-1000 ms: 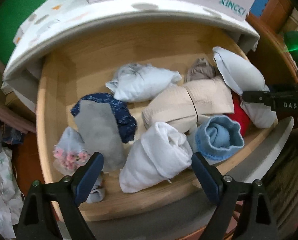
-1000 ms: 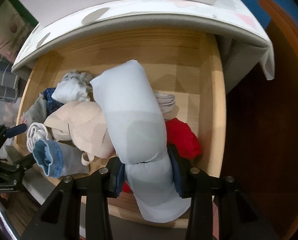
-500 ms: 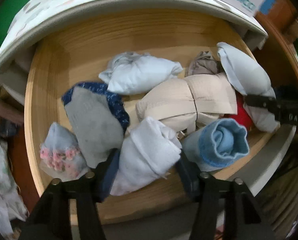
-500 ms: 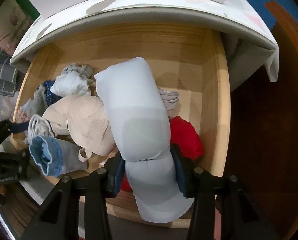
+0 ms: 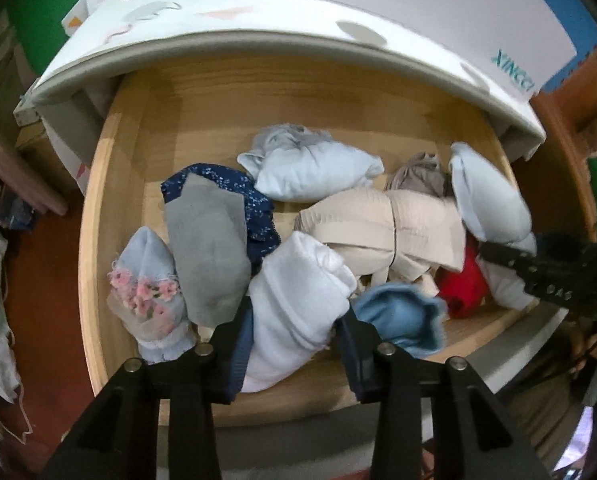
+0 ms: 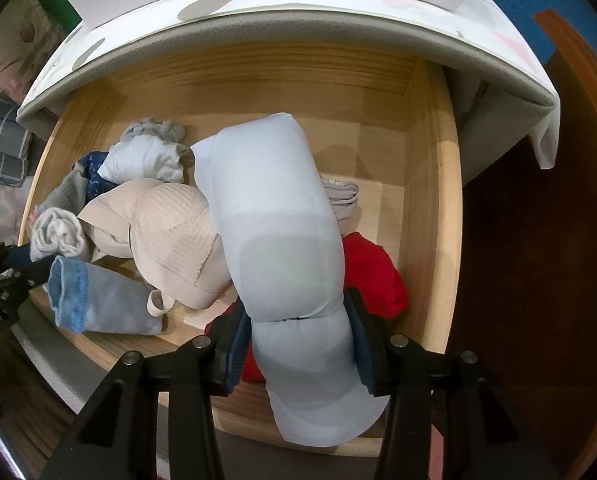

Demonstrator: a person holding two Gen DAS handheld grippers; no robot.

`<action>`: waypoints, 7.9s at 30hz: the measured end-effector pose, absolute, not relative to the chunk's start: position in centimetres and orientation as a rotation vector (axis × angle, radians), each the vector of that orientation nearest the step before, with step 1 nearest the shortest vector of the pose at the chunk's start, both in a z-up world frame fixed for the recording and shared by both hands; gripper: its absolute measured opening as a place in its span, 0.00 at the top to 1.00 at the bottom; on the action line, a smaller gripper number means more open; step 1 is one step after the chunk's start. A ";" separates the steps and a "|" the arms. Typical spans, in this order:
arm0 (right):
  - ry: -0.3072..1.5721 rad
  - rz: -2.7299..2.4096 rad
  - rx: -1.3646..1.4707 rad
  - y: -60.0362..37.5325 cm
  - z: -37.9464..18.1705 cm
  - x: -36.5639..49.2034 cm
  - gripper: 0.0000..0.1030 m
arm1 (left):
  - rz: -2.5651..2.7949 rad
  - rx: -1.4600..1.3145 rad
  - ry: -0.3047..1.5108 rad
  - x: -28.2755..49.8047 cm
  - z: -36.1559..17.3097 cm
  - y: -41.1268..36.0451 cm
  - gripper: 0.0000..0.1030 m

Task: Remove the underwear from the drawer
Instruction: 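Grasp the small white rolled sock with the left tool while the right tool holds the white roll, then lift the white sock out with the left tool and lower it into the white box, then open the left tool to drop the sock while the right tool lifts the white roll, then carry the white roll into the white box and open the right tool, then move the right tool back over the drawer toward the red garment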

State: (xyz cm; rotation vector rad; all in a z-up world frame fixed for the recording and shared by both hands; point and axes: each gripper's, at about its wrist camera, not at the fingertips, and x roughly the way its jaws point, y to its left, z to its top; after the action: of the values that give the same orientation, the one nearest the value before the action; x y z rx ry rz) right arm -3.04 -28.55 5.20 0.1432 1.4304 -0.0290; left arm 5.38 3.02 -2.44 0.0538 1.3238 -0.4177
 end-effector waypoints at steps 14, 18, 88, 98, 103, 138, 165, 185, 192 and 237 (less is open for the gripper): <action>1.399 -0.045 0.166 -29.0 5.7 -3.2 0.67 | -0.369 -0.001 1.250 4.8 0.8 5.1 0.62; 1.380 -0.055 0.160 -29.1 6.2 -3.2 0.68 | -0.347 0.013 1.216 4.4 1.5 5.5 0.62; 1.404 -0.083 0.169 -28.8 5.3 -3.3 0.67 | -0.475 0.121 0.965 24.3 16.7 -6.7 0.62; 1.408 -0.082 0.163 -28.6 5.1 -3.0 0.67 | -0.398 0.113 1.032 25.1 13.6 -5.0 0.62; 1.408 -0.083 0.162 -28.6 5.1 -3.0 0.67 | -0.345 0.110 1.059 24.8 12.9 -4.4 0.62; 1.401 -0.089 0.128 -28.0 4.8 -2.7 0.68 | -0.188 0.109 1.093 21.6 12.9 -2.6 0.53; 1.254 -0.056 0.207 -30.2 13.5 -5.7 0.71 | -0.204 0.070 0.976 10.6 14.8 6.3 0.46; 0.974 -0.077 0.080 -28.9 31.1 2.6 0.71 | -0.193 0.053 1.070 5.5 5.5 7.9 0.46; 1.029 -0.123 0.017 -29.0 29.2 11.0 0.71 | -0.178 0.003 1.084 5.4 5.1 9.0 0.46; 1.486 -0.064 0.149 -30.3 12.9 -1.9 0.43 | -0.217 0.055 1.231 3.0 0.5 5.4 0.46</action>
State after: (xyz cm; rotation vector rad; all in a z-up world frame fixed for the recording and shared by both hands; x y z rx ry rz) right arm -1.95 -30.27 12.88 0.1488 1.4862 -0.0637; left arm 2.95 5.40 0.54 0.0549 1.2309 -0.2167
